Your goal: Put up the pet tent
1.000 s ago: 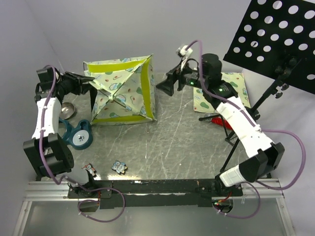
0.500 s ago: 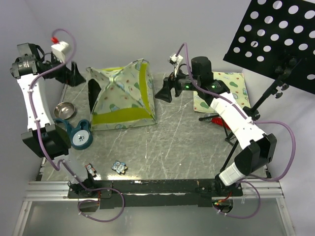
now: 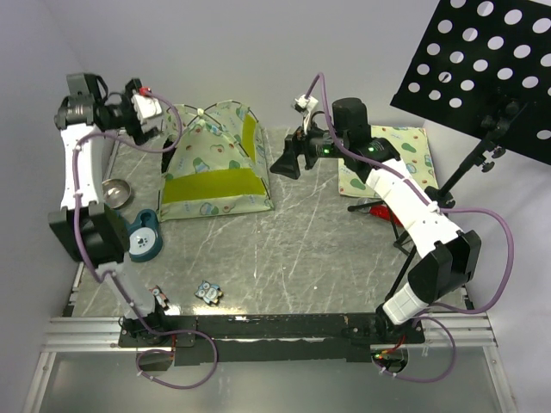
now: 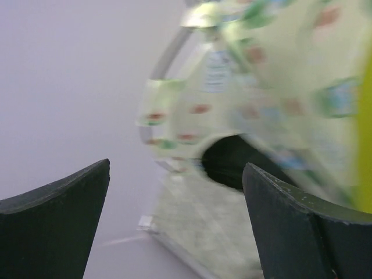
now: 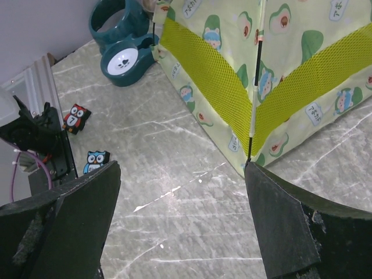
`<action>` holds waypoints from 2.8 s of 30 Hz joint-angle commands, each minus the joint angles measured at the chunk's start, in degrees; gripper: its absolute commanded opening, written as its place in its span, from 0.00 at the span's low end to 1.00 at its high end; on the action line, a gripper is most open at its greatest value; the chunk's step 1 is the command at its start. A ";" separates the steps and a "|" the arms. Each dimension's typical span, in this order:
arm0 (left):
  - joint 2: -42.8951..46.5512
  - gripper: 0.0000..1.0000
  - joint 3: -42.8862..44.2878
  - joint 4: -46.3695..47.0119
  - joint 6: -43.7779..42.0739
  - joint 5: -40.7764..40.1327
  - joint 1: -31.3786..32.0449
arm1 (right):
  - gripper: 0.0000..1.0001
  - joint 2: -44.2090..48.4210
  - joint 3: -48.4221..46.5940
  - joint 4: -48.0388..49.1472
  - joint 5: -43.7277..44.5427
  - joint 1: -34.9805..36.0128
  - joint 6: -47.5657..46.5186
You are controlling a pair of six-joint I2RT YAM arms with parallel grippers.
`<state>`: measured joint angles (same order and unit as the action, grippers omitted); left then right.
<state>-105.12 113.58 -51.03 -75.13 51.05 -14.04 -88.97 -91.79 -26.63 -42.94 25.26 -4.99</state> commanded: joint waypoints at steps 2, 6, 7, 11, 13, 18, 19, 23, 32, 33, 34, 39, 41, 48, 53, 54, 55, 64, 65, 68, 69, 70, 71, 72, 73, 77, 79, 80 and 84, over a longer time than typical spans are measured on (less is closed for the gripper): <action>-9.30 0.92 14.98 -6.33 -10.11 3.00 0.42 | 0.93 2.04 -0.85 -0.08 0.75 0.23 -0.80; -6.96 0.88 6.34 -9.04 -8.76 -1.46 1.82 | 0.93 3.54 0.55 0.35 2.07 -0.03 -1.07; -4.94 0.87 1.87 -7.00 -5.84 -2.78 2.35 | 0.93 3.97 1.08 0.35 2.16 -0.21 -0.98; 1.05 0.83 -8.00 -4.89 3.99 -5.08 10.67 | 0.93 4.68 1.88 0.35 2.16 -0.82 -0.81; 2.81 0.81 -10.56 0.54 16.01 -3.94 17.17 | 0.93 4.51 1.88 0.09 1.89 -1.08 -0.89; 5.80 0.82 -10.24 15.80 43.59 -9.73 29.94 | 0.93 3.72 1.26 -0.08 1.36 -2.14 0.16; 6.33 0.83 -9.00 14.13 43.75 -10.61 30.13 | 0.93 3.89 1.09 -0.17 1.54 -2.31 0.16; 9.14 0.83 -8.02 13.23 43.93 -9.58 23.38 | 0.93 5.47 2.40 0.17 3.29 -2.67 0.42; 0.55 0.82 -6.19 17.82 44.73 -12.03 22.74 | 0.94 4.77 5.57 2.90 6.46 -2.49 3.32; -1.21 0.79 -4.18 16.32 43.77 -9.76 22.74 | 0.94 4.42 5.31 2.90 6.55 -2.58 3.41; -2.53 0.77 -2.68 14.74 43.23 -6.78 22.40 | 0.94 4.16 5.13 2.64 7.07 -2.67 3.41; -4.48 0.61 -3.36 16.48 43.84 -3.93 23.09 | 0.94 4.33 5.31 1.24 13.03 -2.76 1.83; -5.27 0.46 -2.49 14.82 43.93 -4.55 23.18 | 0.95 3.63 4.69 -0.17 17.60 -3.02 1.57; 1.74 0.01 -10.72 20.69 55.70 -17.81 17.92 | 0.95 0.29 3.01 -3.16 30.00 -7.32 -2.12; 8.08 0.01 -19.26 24.66 56.68 -23.52 16.06 | 0.92 -4.01 3.99 -1.14 34.05 -9.69 -4.14; 8.61 0.01 -19.53 24.48 56.59 -25.19 16.15 | 0.91 -5.32 3.38 -1.23 34.93 -9.96 -4.41; 9.05 0.01 -19.54 24.22 56.50 -26.86 16.15 | 0.88 -6.73 2.67 -1.40 35.81 -10.31 -4.85; 11.08 0.16 -20.24 25.54 62.12 -33.73 17.47 | 0.74 -21.32 -3.92 -3.16 47.32 -11.02 -5.90; 11.16 0.29 -20.33 25.19 62.30 -33.99 17.91 | 0.72 -23.25 -4.53 -2.90 48.99 -11.10 -5.99; 11.52 0.57 -20.50 24.22 62.74 -34.78 19.49 | 0.67 -26.42 -5.07 -1.06 52.86 -11.46 -7.13; 11.52 0.70 -20.50 24.04 62.91 -35.05 19.84 | 0.66 -27.39 -4.98 -0.10 54.00 -11.46 -7.57; 11.60 0.79 -20.50 23.78 62.92 -35.31 20.28 | 0.66 -28.53 -5.15 0.52 55.23 -11.63 -8.36; 11.78 0.83 -20.33 23.34 62.83 -35.58 20.72 | 0.66 -29.59 -5.50 0.96 56.46 -11.72 -8.80; 11.87 0.87 -20.15 23.08 62.83 -35.75 20.81 | 0.66 -30.64 -5.94 1.32 57.08 -12.07 -9.15; 12.04 0.91 -19.89 22.81 63.00 -35.67 20.90 | 0.66 -31.78 -6.47 1.32 57.61 -12.42 -9.07; 13.10 0.93 -18.40 22.37 63.53 -35.84 20.90 | 0.68 -35.74 -9.63 -0.61 57.53 -14.00 -7.84; 13.62 0.93 -17.34 22.37 63.80 -35.93 20.99 | 0.70 -37.24 -10.86 -1.22 56.05 -14.70 -8.01; 13.89 0.94 -16.64 22.11 63.88 -35.93 20.99 | 0.70 -38.37 -11.65 -2.10 55.51 -15.14 -7.58; 13.89 1.00 -12.08 19.83 64.50 -35.14 21.07 | 0.69 -40.93 -12.28 -3.86 51.03 -16.55 -7.66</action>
<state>-94.43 95.29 -29.76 -12.32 15.97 6.94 -127.92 -101.27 -28.45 10.83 10.20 -12.73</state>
